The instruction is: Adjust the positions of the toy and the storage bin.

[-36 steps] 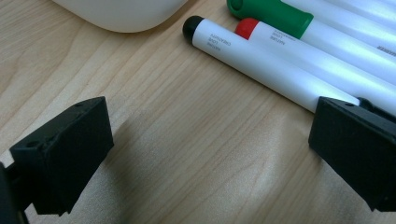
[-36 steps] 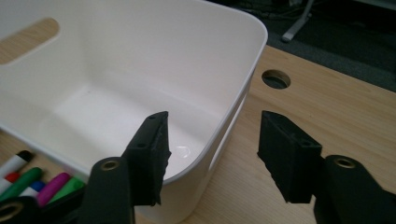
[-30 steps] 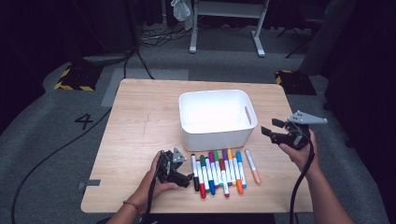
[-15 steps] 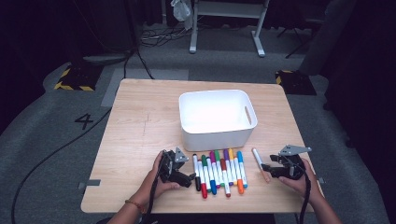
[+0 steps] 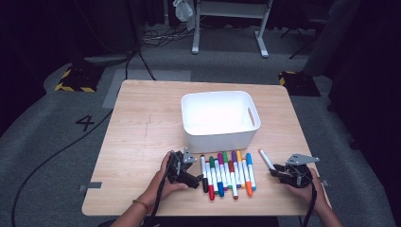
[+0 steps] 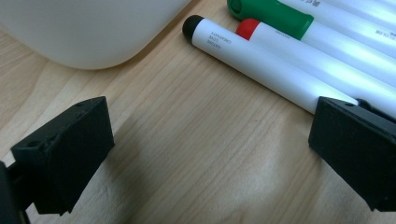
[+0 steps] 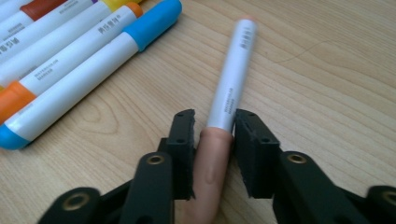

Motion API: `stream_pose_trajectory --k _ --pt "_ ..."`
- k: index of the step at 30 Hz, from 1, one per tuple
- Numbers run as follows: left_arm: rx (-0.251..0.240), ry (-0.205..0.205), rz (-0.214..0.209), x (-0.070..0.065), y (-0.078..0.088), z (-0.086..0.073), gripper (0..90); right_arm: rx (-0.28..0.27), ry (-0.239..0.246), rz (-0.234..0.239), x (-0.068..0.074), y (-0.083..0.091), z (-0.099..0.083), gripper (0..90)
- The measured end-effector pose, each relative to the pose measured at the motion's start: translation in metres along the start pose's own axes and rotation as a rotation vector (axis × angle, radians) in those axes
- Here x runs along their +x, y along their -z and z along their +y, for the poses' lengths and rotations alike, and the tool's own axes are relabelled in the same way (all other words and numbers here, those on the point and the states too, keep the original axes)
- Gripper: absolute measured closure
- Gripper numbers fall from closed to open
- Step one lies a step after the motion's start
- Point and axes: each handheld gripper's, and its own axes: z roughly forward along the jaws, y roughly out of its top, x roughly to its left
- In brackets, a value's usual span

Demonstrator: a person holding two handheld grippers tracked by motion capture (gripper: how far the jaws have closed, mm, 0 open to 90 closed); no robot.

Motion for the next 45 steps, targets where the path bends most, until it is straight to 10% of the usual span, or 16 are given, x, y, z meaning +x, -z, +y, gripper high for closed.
stream_pose_trajectory --k 13,45 --pt "0.008 -0.065 -0.059 0.008 0.008 -0.008 0.0 -0.041 0.011 0.044 -0.016 0.001 -0.006 74.8" --pt "0.006 -0.021 -0.019 0.026 0.024 -0.026 0.0 -0.089 0.015 0.067 -0.007 -0.006 0.001 74.8"
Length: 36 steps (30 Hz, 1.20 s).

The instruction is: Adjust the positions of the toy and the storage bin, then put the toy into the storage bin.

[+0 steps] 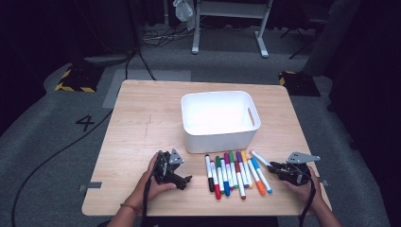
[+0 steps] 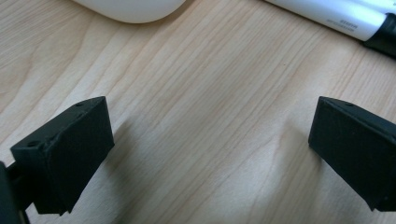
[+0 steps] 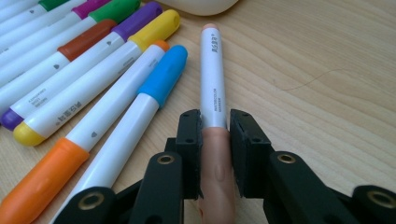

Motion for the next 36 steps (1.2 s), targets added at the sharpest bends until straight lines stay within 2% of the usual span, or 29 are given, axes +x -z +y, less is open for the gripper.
stream_pose_trajectory --k 9,17,20,21,29,31,36 --pt "-0.003 0.012 0.014 0.014 0.007 -0.009 0.0 -0.018 -0.019 -0.003 -0.007 0.003 0.001 74.8" --pt "-0.002 0.016 0.012 0.014 0.008 -0.009 0.0 -0.037 -0.018 -0.001 -0.010 0.007 0.003 74.9" --pt "-0.002 0.016 0.012 0.014 0.008 -0.009 0.0 -0.055 -0.025 0.000 -0.013 0.012 0.005 74.9" --pt "-0.004 0.015 0.013 0.014 0.007 -0.009 0.0 -0.077 -0.022 0.017 -0.015 0.017 0.007 74.9" --pt "-0.003 0.016 0.014 0.014 0.007 -0.009 0.0 -0.157 0.030 0.066 -0.018 0.038 0.022 74.9" --pt "-0.002 0.016 0.013 0.014 0.007 -0.009 0.0 -0.184 0.072 0.085 -0.013 0.049 0.032 74.9" --pt "0.000 0.015 0.011 0.014 0.007 -0.008 0.0 -0.204 0.144 0.084 -0.006 0.060 0.050 74.9"
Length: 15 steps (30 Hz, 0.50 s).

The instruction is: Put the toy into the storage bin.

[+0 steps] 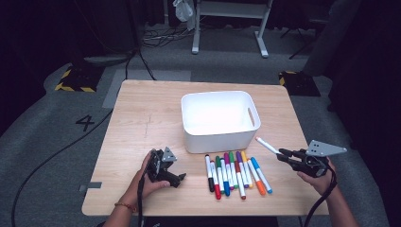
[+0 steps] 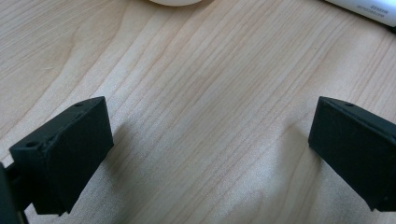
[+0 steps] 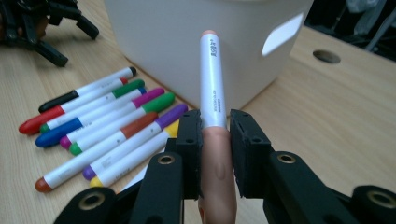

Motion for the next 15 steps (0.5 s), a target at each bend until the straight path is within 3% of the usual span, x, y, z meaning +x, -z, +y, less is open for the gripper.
stream_pose_trajectory --k 3,4,15 --pt "-0.001 0.000 0.001 0.000 0.000 0.000 0.0 -0.023 0.014 -0.001 -0.001 0.005 0.009 74.9" --pt "0.000 0.000 0.001 0.000 0.000 0.000 0.0 -0.045 0.027 0.005 -0.003 0.011 0.020 74.9" --pt "-0.001 0.000 0.001 0.000 0.000 0.000 0.0 -0.085 0.117 -0.004 -0.002 0.026 0.065 74.9"
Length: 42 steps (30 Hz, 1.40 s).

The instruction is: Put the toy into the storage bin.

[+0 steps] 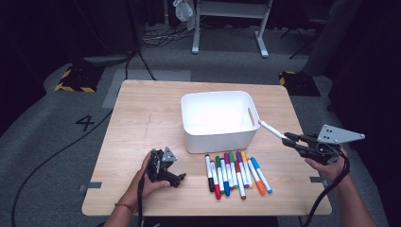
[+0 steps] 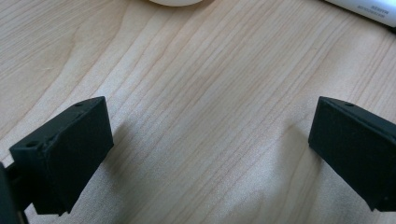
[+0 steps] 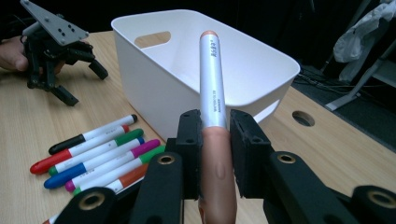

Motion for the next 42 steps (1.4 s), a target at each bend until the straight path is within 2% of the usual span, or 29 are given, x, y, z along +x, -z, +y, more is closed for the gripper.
stream_pose_trajectory --k 4,11,12,13,14,15,16,17,19,20,21,23,25,26,28,30,36,37,38,42 --pt "0.000 0.001 0.000 0.000 0.000 0.000 0.0 -0.001 0.017 0.015 -0.001 -0.003 0.010 74.9" --pt "0.000 0.000 0.000 0.000 0.000 0.000 0.0 0.009 0.059 0.077 -0.008 -0.025 0.036 74.8" --pt "0.000 0.000 -0.001 0.000 0.000 0.000 0.0 0.009 0.066 0.093 -0.009 -0.030 0.041 74.8" --pt "0.000 0.000 0.000 0.000 0.000 0.000 0.0 0.012 0.078 0.115 -0.011 -0.042 0.049 74.8" --pt "0.000 0.000 0.000 0.000 0.000 0.000 0.0 0.012 0.078 0.115 -0.011 -0.042 0.049 74.8" --pt "0.000 0.000 0.000 0.000 0.000 0.000 0.0 0.022 0.089 0.141 -0.012 -0.055 0.057 74.8" --pt "0.000 0.000 0.000 0.000 0.000 0.000 0.0 0.022 0.089 0.141 -0.012 -0.055 0.057 74.8" --pt "0.000 0.000 0.000 0.000 0.000 0.000 0.0 0.031 0.096 0.168 -0.014 -0.068 0.064 74.8" --pt "0.000 0.000 0.000 0.000 0.000 0.000 0.0 0.054 0.116 0.182 -0.015 -0.081 0.070 74.8" --pt "0.000 0.000 0.000 0.000 0.000 0.000 0.0 0.054 0.116 0.182 -0.015 -0.081 0.070 74.8" --pt "0.000 0.000 0.000 0.000 0.000 0.000 0.0 0.076 0.123 0.198 -0.016 -0.094 0.074 74.8" --pt "0.000 0.000 0.000 0.000 0.000 0.000 0.0 0.087 0.126 0.224 -0.018 -0.106 0.077 74.8" --pt "0.001 0.000 0.000 0.000 0.000 0.000 0.0 0.095 0.130 0.229 -0.018 -0.111 0.078 74.8" --pt "0.000 0.001 0.000 0.000 0.000 0.000 0.0 0.124 0.147 0.244 -0.017 -0.124 0.079 74.8" --pt "0.000 0.000 0.000 0.000 0.000 0.000 0.0 0.135 0.150 0.249 -0.017 -0.129 0.079 74.8" --pt "0.000 0.000 0.000 0.000 0.000 0.000 0.0 0.174 0.165 0.269 -0.016 -0.143 0.079 74.8" --pt "0.000 0.000 0.000 0.000 0.000 0.000 0.0 0.220 0.171 0.306 -0.015 -0.160 0.077 74.8" --pt "0.000 0.000 0.000 0.000 0.000 0.000 0.0 0.246 0.181 0.323 -0.014 -0.166 0.076 74.7" --pt "0.000 0.000 0.000 0.000 0.000 0.000 0.0 0.246 0.181 0.323 -0.014 -0.166 0.076 74.7" --pt "0.000 0.000 0.000 0.000 0.000 0.000 0.0 0.304 0.209 0.362 -0.011 -0.174 0.075 74.7"
